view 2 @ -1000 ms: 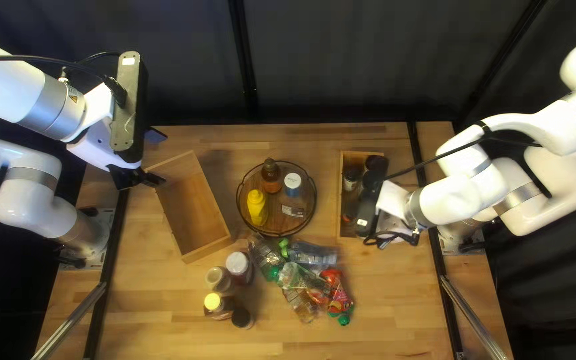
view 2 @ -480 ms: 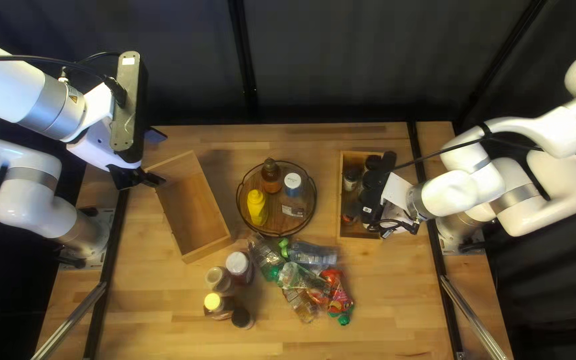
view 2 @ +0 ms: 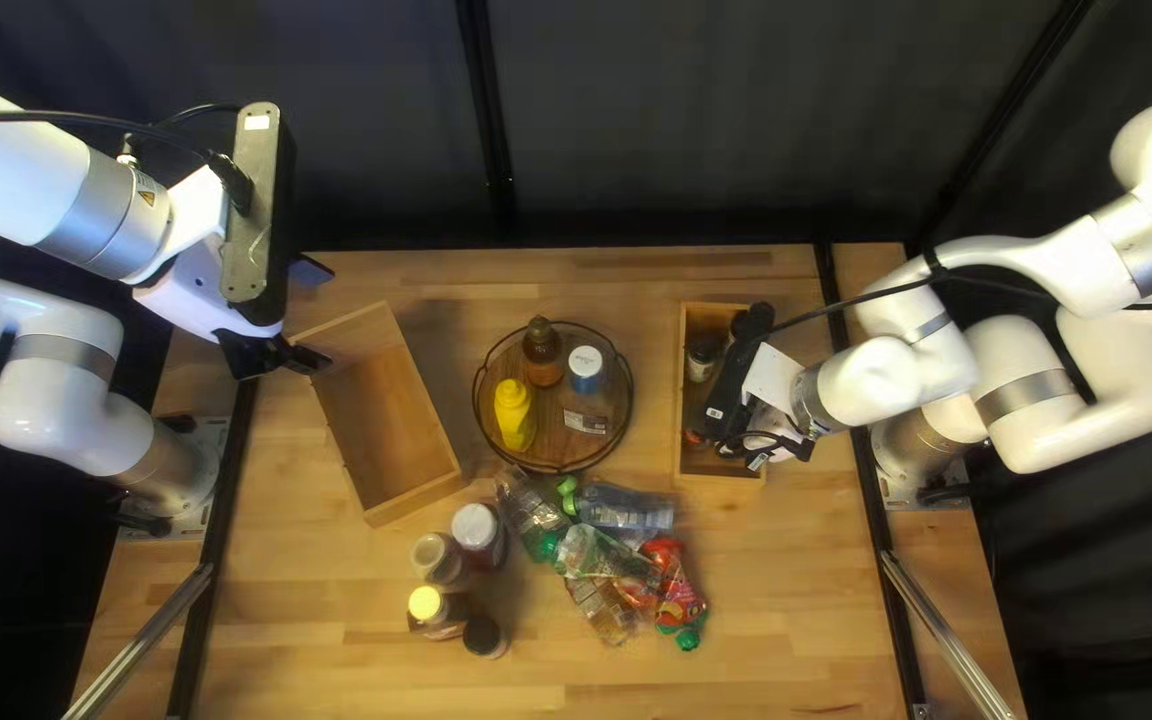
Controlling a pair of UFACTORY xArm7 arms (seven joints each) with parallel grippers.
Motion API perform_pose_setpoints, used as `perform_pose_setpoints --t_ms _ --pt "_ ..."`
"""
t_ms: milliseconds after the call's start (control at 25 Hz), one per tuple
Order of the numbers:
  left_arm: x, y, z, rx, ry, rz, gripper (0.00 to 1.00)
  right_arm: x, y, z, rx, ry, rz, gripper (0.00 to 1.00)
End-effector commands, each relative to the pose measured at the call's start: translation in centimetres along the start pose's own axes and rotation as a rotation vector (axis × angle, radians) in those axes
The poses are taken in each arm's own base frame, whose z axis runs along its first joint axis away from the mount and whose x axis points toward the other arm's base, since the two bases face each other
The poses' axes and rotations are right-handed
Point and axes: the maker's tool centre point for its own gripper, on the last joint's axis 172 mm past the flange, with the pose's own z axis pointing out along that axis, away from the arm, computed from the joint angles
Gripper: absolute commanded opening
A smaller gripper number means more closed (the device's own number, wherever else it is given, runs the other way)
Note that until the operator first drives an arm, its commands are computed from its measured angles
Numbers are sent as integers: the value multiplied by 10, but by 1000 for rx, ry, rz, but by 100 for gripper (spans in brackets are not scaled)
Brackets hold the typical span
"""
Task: Separate condiments, baby food and spices and place it in 3 different racks/containers
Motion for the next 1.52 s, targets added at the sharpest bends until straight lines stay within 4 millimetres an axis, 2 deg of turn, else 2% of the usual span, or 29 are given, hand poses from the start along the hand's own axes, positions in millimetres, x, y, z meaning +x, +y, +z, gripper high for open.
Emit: perform_pose_setpoints --t_ms 40,280,360,480,520,680,720,920,1080,1200,1440,1520 --pt "0 0 0 0 0 0 100 7 -16 -20 -2 3 -21 100" --pt "0 0 0 0 0 0 100 28 -49 -53 -1 10 -75 100" --pt "0 0 0 0 0 0 100 45 -78 -65 9 9 -117 100" --pt "0 0 0 0 0 0 100 61 -110 -71 22 6 -169 100" --pt "0 0 0 0 0 0 100 68 -127 -74 29 5 -196 100" --pt "0 0 0 0 0 0 100 78 -165 -80 48 9 -261 100" --pt "0 0 0 0 0 0 100 82 -181 -80 51 12 -277 100" --pt "0 0 0 0 0 0 100 95 -234 -68 48 26 -299 100" --pt "0 0 0 0 0 0 100 104 -261 -64 3 64 -194 100" --pt "0 0 0 0 0 0 100 109 -292 -49 -17 103 -95 100" --pt "0 0 0 0 0 0 100 113 -324 -24 -3 150 13 100" --pt "0 0 0 0 0 0 100 120 -334 -10 5 153 27 100"
